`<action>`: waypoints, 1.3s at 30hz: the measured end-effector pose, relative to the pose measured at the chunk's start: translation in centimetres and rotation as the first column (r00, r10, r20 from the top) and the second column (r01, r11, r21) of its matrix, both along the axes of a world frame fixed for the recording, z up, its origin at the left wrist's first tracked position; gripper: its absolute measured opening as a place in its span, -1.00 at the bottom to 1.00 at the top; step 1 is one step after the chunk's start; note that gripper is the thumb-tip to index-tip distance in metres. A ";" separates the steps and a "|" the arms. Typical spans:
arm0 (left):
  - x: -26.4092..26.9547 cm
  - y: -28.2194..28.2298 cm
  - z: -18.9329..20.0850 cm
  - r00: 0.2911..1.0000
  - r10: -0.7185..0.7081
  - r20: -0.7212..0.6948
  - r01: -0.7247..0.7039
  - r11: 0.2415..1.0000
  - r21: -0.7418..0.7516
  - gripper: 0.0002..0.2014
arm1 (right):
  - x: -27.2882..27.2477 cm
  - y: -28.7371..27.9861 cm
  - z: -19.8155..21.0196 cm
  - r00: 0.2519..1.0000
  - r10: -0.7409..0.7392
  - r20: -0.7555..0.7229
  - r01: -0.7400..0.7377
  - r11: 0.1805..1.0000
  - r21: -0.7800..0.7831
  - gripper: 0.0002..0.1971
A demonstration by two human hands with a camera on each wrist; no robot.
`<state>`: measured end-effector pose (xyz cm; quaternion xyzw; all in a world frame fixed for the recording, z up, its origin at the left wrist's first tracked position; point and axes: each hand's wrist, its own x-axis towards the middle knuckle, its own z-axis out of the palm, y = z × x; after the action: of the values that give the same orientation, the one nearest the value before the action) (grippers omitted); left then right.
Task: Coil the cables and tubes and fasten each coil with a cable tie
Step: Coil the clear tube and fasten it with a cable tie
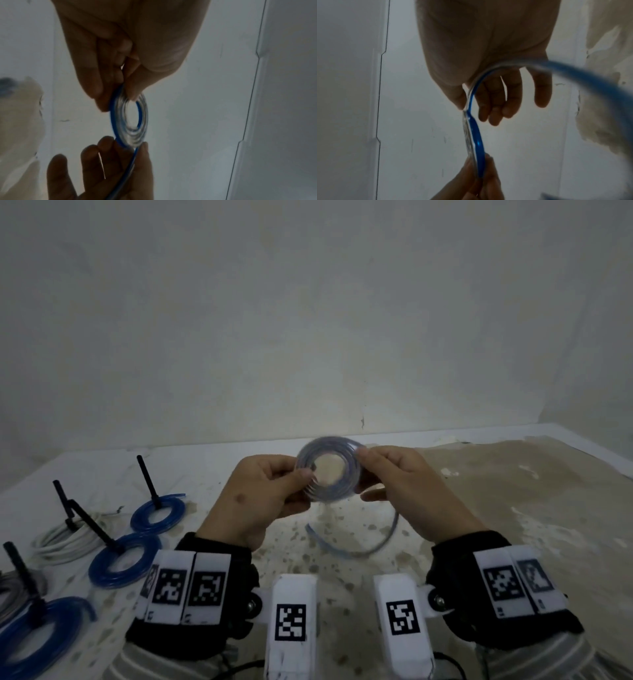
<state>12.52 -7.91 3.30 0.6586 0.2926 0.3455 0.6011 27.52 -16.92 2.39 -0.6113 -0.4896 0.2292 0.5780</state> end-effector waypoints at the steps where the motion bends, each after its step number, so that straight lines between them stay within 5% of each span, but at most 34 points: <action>1: 0.2 0.0 0.0 0.997 0.038 0.065 -0.033 0.996 -0.077 -0.85 | -0.1 0.1 -0.1 1.000 -0.015 -0.023 0.016 1.000 0.024 -0.67; 13: 0.7 -0.4 0.2 0.953 0.124 0.275 -0.088 0.986 -0.139 -0.92 | -1.2 0.6 -0.1 0.999 -0.024 -0.021 0.028 0.975 0.220 -0.70; 20: 1.3 -0.8 -0.2 0.948 0.064 0.312 0.002 0.978 -0.206 -0.91 | -1.3 0.3 0.5 0.950 0.142 -0.279 -0.087 0.976 0.200 -0.71; 27: 2.3 -1.3 -1.2 0.938 0.105 0.331 -0.026 0.971 -0.237 -0.91 | -1.9 0.4 0.4 0.999 0.027 -0.044 -0.021 0.993 0.119 -0.78; 31: 1.8 -1.1 -1.3 0.976 -0.063 0.207 0.093 0.986 -0.141 -0.91 | -0.6 0.1 0.4 0.999 -0.052 0.014 0.051 0.997 0.065 -0.72; 36: 0.4 -0.1 -0.6 0.984 -0.160 -0.078 0.173 0.963 0.209 -0.72 | 0.6 -0.9 0.9 0.965 0.084 0.249 -0.071 0.996 -0.062 -0.70; 39: -0.5 -0.1 0.3 0.970 -0.202 -0.138 0.233 0.932 0.276 -0.68 | 0.6 -1.1 0.9 0.895 0.190 0.403 -0.122 0.975 -0.188 -0.73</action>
<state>12.01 -8.02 3.62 0.7856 0.1958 0.2801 0.5158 28.17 -18.00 3.26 -0.6487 -0.6299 0.1766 0.3889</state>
